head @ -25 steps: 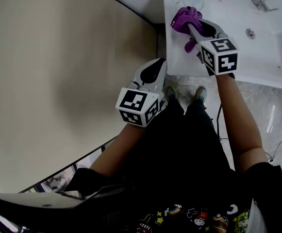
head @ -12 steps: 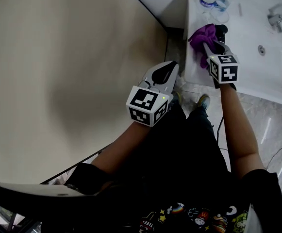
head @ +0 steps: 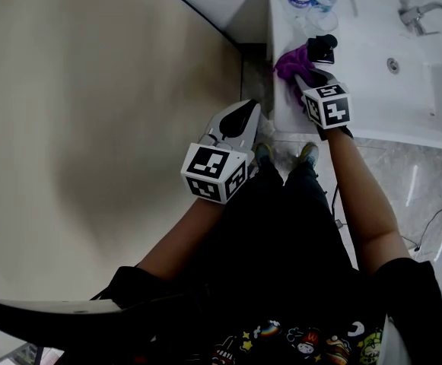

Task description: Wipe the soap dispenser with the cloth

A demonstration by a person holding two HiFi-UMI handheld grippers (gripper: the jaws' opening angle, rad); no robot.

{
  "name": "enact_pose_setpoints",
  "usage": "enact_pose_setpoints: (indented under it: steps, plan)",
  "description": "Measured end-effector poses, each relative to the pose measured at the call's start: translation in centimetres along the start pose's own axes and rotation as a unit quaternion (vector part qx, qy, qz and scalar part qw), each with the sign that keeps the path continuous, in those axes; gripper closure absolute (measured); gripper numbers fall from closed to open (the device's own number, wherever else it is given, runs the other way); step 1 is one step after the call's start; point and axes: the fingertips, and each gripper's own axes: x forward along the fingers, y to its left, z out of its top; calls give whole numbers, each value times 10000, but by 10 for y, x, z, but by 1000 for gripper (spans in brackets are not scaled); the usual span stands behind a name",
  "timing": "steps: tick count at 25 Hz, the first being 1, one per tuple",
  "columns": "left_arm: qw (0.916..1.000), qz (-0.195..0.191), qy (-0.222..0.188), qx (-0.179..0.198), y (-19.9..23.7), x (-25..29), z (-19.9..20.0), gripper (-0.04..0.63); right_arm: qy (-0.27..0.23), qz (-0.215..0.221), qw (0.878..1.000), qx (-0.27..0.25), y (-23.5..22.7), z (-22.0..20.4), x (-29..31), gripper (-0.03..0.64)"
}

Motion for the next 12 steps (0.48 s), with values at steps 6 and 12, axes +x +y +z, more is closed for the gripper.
enact_pose_setpoints:
  steps: [6, 12]
  plan:
    - [10000, 10, -36, -43, 1, -2, 1, 589, -571, -224, 9976, 305, 3, 33, -20, 511]
    - [9999, 18, -109, -47, 2, -4, 5, 589, -1894, -951, 9746, 722, 1, 100, -60, 511]
